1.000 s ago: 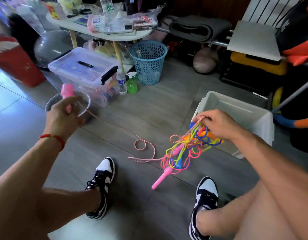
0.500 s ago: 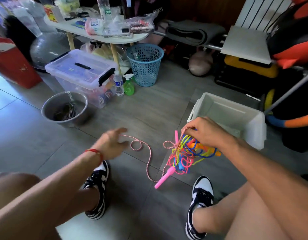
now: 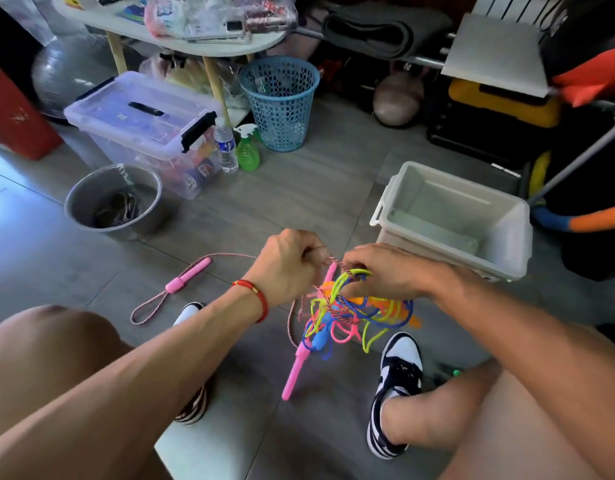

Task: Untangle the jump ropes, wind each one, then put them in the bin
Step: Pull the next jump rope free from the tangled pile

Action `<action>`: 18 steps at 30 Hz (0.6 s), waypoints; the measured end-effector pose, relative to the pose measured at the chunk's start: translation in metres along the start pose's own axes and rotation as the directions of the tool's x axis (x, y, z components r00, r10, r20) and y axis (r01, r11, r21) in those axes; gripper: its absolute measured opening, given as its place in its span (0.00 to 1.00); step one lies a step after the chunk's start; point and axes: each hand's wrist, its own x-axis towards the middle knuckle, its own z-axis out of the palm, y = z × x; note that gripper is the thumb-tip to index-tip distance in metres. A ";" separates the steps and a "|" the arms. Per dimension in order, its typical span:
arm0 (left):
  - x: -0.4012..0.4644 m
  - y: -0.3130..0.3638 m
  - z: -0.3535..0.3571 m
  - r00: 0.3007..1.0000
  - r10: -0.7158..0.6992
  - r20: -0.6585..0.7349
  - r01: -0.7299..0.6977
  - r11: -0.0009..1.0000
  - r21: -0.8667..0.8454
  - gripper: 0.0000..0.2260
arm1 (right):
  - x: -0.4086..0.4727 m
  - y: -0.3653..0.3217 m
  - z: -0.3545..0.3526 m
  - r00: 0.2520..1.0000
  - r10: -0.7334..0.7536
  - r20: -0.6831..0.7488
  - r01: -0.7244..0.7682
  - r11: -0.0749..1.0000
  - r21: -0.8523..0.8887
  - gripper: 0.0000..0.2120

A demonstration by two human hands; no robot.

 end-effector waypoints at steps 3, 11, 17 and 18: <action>-0.004 0.003 -0.002 0.997 -0.035 -0.071 0.030 0.997 -0.075 0.09 | -0.002 0.003 -0.015 0.998 0.004 0.069 -0.011 0.996 0.094 0.11; 0.000 -0.002 -0.006 0.973 -0.206 -0.105 0.174 0.951 -0.257 0.13 | -0.013 0.000 -0.030 0.997 -0.071 -0.004 0.071 0.993 0.093 0.15; -0.008 0.014 0.013 0.977 -0.110 0.182 0.135 0.982 -0.130 0.16 | -0.026 0.000 -0.034 0.971 -0.042 -0.234 0.118 0.939 0.322 0.11; -0.009 0.015 0.018 0.981 -0.074 0.182 0.092 0.991 -0.093 0.20 | -0.028 -0.001 -0.034 0.967 -0.039 -0.251 0.133 0.919 0.372 0.11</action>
